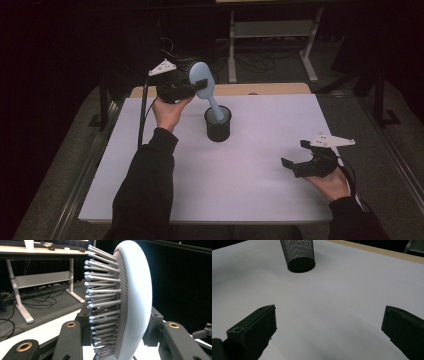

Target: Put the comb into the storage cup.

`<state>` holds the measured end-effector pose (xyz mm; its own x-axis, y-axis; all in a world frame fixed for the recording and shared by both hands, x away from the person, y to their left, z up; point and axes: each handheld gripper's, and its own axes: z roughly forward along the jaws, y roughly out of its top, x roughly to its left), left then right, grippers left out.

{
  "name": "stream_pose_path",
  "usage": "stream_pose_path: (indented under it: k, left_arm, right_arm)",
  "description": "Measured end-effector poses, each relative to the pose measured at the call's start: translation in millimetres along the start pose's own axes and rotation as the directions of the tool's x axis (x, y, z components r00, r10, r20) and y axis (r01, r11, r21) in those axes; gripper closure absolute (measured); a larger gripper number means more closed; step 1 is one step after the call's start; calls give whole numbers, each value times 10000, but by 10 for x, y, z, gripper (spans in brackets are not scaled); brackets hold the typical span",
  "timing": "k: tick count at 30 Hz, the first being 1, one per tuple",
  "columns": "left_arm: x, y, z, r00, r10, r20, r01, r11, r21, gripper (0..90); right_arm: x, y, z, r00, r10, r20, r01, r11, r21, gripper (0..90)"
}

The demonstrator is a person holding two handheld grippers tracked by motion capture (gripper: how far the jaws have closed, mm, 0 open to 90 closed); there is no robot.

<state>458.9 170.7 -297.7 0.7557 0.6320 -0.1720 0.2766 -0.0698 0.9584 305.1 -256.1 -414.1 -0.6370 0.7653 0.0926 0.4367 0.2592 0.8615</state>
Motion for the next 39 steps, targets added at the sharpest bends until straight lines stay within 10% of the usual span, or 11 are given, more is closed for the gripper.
stream_pose_path:
  k: [39]
  left_arm:
    - [-81,-251,259,9992,284,295,-314,9939,1054,539]
  right_arm:
    - [-26,-37,-19,9998,197,-42,-197,9998,-81,0]
